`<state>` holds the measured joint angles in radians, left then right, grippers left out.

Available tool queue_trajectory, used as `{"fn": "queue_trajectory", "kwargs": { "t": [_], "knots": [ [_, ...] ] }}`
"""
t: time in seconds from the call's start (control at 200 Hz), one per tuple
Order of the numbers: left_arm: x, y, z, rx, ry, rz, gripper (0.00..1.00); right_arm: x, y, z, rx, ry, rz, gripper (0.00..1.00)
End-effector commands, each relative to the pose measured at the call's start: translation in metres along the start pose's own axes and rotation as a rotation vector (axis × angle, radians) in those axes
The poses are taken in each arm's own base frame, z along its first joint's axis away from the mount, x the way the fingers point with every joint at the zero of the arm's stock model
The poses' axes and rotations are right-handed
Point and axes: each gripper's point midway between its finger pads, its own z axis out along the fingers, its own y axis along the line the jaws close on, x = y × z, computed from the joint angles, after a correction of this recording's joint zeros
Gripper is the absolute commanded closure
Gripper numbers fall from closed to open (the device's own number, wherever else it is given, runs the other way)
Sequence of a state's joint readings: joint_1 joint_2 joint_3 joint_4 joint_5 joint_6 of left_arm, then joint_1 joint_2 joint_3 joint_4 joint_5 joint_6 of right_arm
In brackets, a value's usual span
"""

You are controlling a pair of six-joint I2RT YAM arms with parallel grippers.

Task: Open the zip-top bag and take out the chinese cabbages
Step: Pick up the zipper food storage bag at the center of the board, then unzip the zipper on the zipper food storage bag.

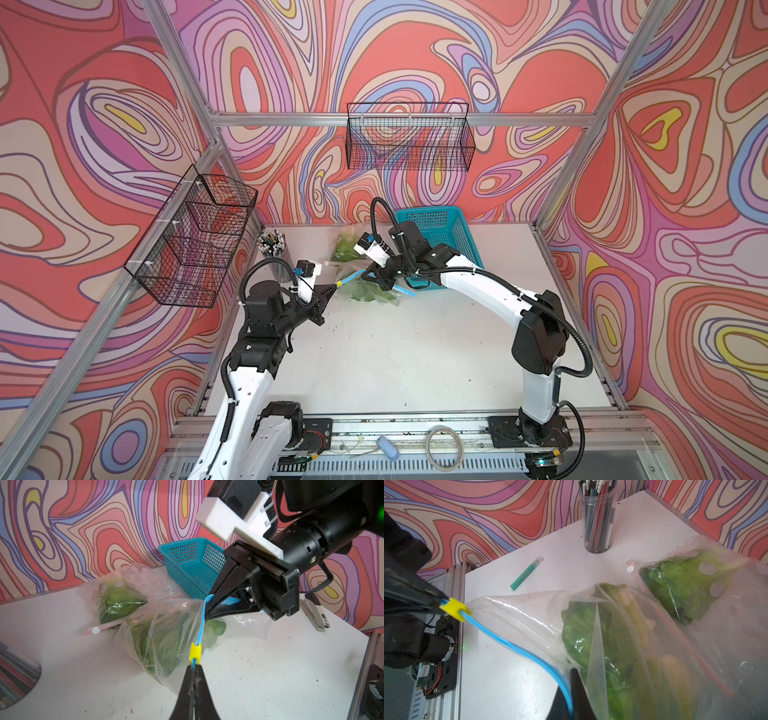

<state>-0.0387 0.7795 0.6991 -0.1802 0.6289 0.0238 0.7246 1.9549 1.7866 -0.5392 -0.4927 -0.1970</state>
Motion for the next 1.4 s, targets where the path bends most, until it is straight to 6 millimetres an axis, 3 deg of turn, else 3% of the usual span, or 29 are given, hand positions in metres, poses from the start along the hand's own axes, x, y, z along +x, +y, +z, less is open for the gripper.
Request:
{"fn": "queue_trajectory", "kwargs": {
  "t": [0.0, 0.055, 0.17, 0.27, 0.341, 0.446, 0.521, 0.636, 0.766, 0.816, 1.132, 1.392],
  "knots": [
    [-0.008, -0.006, -0.002, 0.026, -0.040, 0.025, 1.00, -0.005, -0.004, -0.004, 0.005, -0.009, 0.000, 1.00],
    [-0.009, -0.007, -0.002, 0.032, -0.045, 0.023, 1.00, -0.005, -0.005, -0.004, 0.017, -0.005, -0.001, 0.98],
    [-0.010, -0.011, -0.003, 0.051, -0.049, 0.025, 1.00, -0.011, -0.008, -0.014, 0.056, -0.012, -0.036, 0.54],
    [-0.011, -0.015, -0.004, 0.071, -0.052, 0.025, 1.00, -0.023, -0.007, -0.027, 0.083, -0.036, -0.093, 0.26],
    [-0.013, -0.018, -0.004, 0.086, -0.054, 0.029, 1.00, -0.031, -0.004, -0.035, 0.088, -0.050, -0.134, 0.15],
    [-0.013, -0.022, -0.005, 0.112, -0.051, 0.036, 1.00, -0.042, 0.004, -0.047, 0.076, -0.073, -0.210, 0.09],
    [-0.014, -0.026, -0.006, 0.132, -0.049, 0.039, 1.00, -0.050, 0.013, -0.054, 0.044, -0.094, -0.272, 0.08],
    [-0.014, -0.030, -0.007, 0.158, -0.044, 0.043, 1.00, -0.054, 0.032, -0.058, -0.052, -0.100, -0.367, 0.17],
    [-0.016, -0.035, -0.009, 0.175, -0.047, 0.052, 1.00, -0.054, 0.046, -0.058, -0.156, -0.073, -0.439, 0.37],
    [-0.017, -0.035, -0.010, 0.179, -0.050, 0.053, 1.00, -0.052, 0.047, -0.055, -0.184, -0.055, -0.451, 0.41],
    [-0.020, -0.041, -0.012, 0.207, -0.060, 0.056, 1.00, -0.037, 0.051, -0.041, -0.290, 0.013, -0.522, 0.45],
    [-0.021, -0.044, -0.011, 0.230, -0.062, 0.046, 1.00, -0.037, 0.059, -0.038, -0.355, -0.022, -0.531, 0.48]
  ]
}}
